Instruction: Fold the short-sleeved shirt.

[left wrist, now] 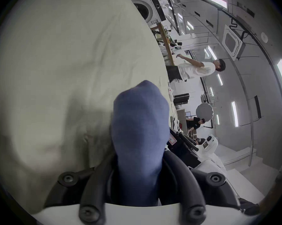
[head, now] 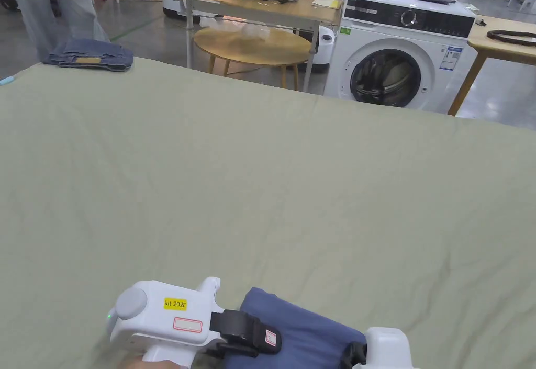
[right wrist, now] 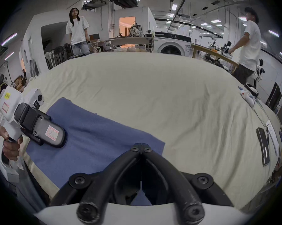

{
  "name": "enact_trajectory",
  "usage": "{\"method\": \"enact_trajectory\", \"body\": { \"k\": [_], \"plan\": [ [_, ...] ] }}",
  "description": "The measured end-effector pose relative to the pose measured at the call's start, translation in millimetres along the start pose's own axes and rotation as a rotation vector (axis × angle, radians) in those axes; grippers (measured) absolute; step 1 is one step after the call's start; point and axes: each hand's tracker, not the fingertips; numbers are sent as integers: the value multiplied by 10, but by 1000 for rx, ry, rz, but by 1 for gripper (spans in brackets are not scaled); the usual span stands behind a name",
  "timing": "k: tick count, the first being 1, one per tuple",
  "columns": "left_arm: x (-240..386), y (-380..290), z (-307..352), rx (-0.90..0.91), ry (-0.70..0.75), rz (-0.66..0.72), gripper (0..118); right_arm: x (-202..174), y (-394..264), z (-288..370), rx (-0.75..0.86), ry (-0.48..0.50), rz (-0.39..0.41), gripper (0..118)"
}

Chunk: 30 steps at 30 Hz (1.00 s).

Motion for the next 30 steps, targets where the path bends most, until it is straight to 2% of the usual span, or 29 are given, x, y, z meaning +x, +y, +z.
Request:
{"method": "enact_trajectory", "body": {
  "k": [5, 10, 14, 21, 25, 29, 30],
  "plan": [
    [133, 57, 411, 24, 30, -4, 20, -54, 202, 10, 36, 0, 7, 0],
    [146, 178, 1158, 70, 101, -31, 20, -89, 383, -27, 62, 4, 20, 0],
    [127, 306, 1903, 113, 223, -55, 20, -110, 467, -51, 74, 5, 22, 0],
    [-12, 605, 3284, 148, 444, -18, 20, -196, 524, -98, 61, 13, 18, 0],
    [-15, 685, 3886, 164, 514, -6, 20, -269, 523, -135, 51, 11, 29, 0],
    [77, 723, 4217, 173, 597, -11, 20, -320, 534, -172, 36, 9, 30, 0],
    [-73, 822, 4368, 177, 616, -8, 20, -335, 538, -177, 35, 7, 32, 0]
  ]
}}
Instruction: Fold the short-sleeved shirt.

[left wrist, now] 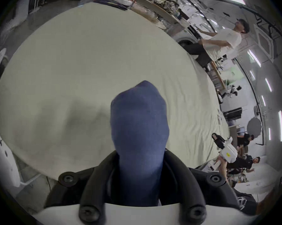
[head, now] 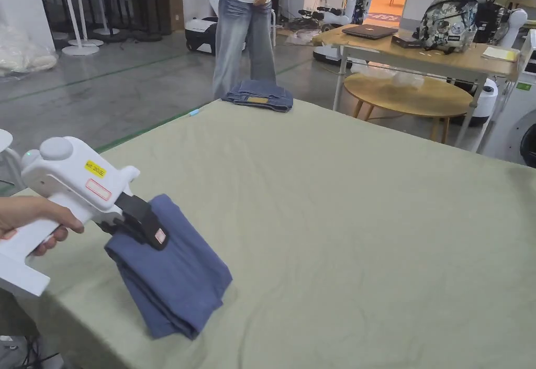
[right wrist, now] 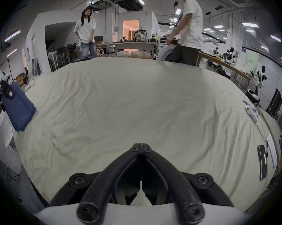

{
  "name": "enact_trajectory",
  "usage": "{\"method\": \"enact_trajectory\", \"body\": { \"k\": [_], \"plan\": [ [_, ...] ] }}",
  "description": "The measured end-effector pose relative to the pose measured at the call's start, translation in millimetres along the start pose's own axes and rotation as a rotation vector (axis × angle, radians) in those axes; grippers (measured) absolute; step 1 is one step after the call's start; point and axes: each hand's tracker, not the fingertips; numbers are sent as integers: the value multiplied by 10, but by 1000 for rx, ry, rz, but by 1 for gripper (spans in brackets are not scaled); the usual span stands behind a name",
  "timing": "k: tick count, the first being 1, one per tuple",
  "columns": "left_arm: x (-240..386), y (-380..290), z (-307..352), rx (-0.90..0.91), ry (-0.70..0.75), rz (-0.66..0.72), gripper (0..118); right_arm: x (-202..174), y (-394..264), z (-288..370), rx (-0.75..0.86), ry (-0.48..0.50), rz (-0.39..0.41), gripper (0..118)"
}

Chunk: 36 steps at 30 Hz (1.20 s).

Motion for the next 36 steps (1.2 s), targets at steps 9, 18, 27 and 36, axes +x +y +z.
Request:
{"method": "enact_trajectory", "body": {
  "k": [9, 18, 27, 36],
  "plan": [
    [-496, 151, -9, -25, 111, 80, 28, -66, 4, -45, -17, -6, 14, 0],
    [-315, 68, 157, 54, 366, -51, 36, -74, 36, -84, -18, -4, 29, 0],
    [-701, 171, 242, 28, 360, 0, 37, -78, 18, -78, -11, 8, 13, 0],
    [-383, 28, 457, 126, 433, 13, 52, -28, 12, -43, -5, 1, 2, 0]
  ]
}}
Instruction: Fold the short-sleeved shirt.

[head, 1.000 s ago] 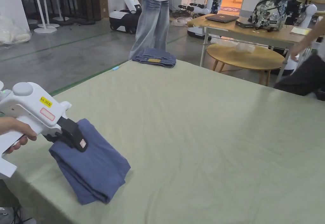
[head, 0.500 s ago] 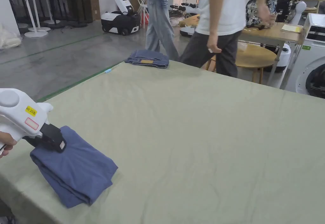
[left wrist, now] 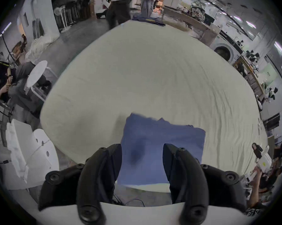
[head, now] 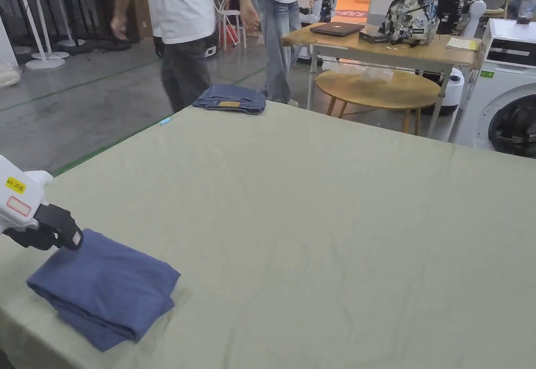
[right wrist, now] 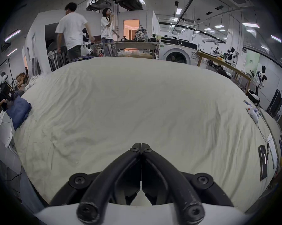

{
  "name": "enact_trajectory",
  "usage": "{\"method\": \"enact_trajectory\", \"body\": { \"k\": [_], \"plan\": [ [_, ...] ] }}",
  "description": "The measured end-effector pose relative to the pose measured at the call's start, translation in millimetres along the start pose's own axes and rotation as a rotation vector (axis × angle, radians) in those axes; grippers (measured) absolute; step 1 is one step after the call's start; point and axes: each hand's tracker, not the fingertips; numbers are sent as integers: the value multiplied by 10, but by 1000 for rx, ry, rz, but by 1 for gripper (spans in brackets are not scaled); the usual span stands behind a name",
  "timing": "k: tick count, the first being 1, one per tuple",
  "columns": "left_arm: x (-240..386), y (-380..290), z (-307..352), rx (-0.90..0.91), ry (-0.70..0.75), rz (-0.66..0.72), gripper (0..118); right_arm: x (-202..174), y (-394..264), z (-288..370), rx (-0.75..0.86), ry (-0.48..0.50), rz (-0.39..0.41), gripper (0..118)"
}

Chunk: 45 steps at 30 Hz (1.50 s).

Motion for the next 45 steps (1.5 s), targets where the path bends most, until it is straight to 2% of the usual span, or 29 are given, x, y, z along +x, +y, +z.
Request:
{"method": "enact_trajectory", "body": {
  "k": [2, 4, 7, 9, 11, 12, 16, 18, 22, 27, 30, 36, 42, 45],
  "plan": [
    [66, -16, 70, 39, 40, -21, 52, -5, 13, 9, 4, 1, -4, 0],
    [161, -47, 136, 72, 138, -99, 52, -14, 24, 18, 6, 3, -10, 0],
    [326, -129, 185, 134, 208, -118, 52, -33, 33, 36, 12, 8, -9, 0],
    [267, -131, 79, 148, 175, -114, 45, -37, 40, 53, 22, 8, -12, 0],
    [427, -227, 0, 195, 169, -112, 27, -21, 42, 60, 35, 7, -20, 0],
    [562, -292, -13, 233, 152, -116, 23, -6, 47, 64, 41, 11, -26, 0],
    [974, -572, -335, 291, 15, -121, 17, 88, 83, 62, 53, 5, -45, 0],
    [1221, -682, -462, 316, -6, -123, 10, 150, 102, 74, 59, -2, -49, 0],
    [1889, -945, -591, 406, -89, -120, 2, 313, 138, 151, 95, -30, -80, 0],
    [2750, -1155, -641, 457, -108, -179, 1, 528, 213, 231, 132, -53, -109, 0],
    [3244, -1337, -673, 524, -174, -177, 0, 653, 262, 281, 157, -72, -131, 0],
    [4182, -1499, -703, 655, -210, -298, 0, 825, 374, 392, 231, -114, -146, 0],
    [4676, -1710, -599, 838, -175, -397, 0, 895, 434, 450, 338, -143, -165, 0],
    [4732, -1803, -530, 919, -186, -352, 0, 878, 435, 490, 394, -161, -168, 0]
  ]
}}
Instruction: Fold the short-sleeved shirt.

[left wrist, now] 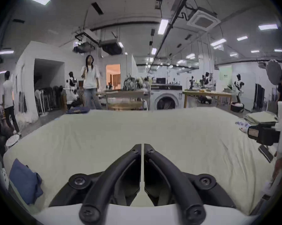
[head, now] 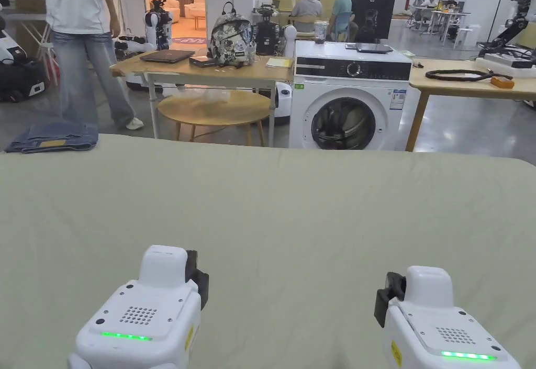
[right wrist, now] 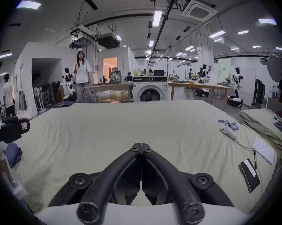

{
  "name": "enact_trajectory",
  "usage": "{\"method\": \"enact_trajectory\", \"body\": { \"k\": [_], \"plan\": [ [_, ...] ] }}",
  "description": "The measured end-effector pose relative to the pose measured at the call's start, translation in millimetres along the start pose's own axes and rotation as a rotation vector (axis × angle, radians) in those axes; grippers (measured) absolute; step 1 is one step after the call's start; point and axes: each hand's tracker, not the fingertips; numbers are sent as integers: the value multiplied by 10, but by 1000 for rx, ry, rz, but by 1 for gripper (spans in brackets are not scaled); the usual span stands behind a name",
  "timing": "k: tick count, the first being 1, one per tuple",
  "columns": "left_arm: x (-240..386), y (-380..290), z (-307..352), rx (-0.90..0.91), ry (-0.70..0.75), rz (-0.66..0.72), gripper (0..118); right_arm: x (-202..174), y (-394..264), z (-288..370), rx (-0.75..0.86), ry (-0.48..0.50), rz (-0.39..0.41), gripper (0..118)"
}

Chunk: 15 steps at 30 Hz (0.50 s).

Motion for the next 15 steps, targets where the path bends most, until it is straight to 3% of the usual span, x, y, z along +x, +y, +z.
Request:
{"method": "enact_trajectory", "body": {
  "k": [15],
  "plan": [
    [-88, 96, 102, 91, 56, 41, 0, -154, 113, 139, 136, -16, 11, 0]
  ]
}}
